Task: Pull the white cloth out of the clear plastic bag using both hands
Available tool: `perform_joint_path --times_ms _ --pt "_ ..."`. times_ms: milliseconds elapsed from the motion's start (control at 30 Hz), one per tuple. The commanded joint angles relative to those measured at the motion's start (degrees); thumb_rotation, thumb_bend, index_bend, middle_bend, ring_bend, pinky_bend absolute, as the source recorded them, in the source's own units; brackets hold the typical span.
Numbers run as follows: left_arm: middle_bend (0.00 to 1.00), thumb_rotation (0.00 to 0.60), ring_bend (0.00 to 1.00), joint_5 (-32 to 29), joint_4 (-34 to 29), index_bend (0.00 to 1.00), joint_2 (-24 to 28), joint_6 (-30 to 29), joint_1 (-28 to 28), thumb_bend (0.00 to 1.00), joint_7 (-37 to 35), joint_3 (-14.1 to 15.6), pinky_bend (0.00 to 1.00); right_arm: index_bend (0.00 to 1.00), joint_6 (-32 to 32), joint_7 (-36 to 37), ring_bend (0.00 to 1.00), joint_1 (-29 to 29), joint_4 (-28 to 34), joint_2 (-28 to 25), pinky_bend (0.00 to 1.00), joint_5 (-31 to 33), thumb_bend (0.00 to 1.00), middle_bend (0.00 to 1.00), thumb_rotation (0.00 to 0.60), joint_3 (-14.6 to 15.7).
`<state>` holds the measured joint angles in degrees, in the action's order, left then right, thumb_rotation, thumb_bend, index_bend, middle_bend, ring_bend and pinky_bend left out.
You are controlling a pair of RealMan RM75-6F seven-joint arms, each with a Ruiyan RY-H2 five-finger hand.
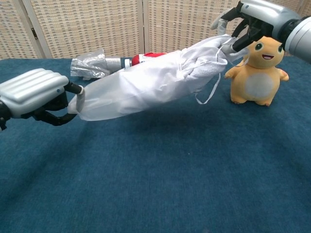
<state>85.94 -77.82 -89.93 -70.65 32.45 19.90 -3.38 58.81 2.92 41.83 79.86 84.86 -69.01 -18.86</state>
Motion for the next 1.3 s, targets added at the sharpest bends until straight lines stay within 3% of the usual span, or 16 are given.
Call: perform_joint_path --times_ms 33,500,1300 --pt "1.00 0.600 0.89 -0.8 0.3 0.63 1.0 -0.4 -0.9 0.57 -0.5 0.1 1.00 0.79 0.0 -0.1 0.11 -0.1 0.2 -0.3 0.35 0.2 0.54 0.25 0.600 0.1" --pt "1.00 0.600 0.89 -2.0 0.0 0.63 4.5 -1.2 -3.8 0.57 -1.1 0.7 1.00 0.79 0.6 0.7 0.11 -0.3 0.6 -0.1 0.35 -0.5 0.54 0.25 0.600 0.8" --pt "1.00 0.600 0.89 -3.7 0.9 0.63 7.8 -2.3 -5.6 0.57 -2.1 -1.3 1.00 0.79 3.9 3.1 0.11 -2.2 3.7 -2.0 0.35 -2.2 0.54 0.25 0.600 0.8"
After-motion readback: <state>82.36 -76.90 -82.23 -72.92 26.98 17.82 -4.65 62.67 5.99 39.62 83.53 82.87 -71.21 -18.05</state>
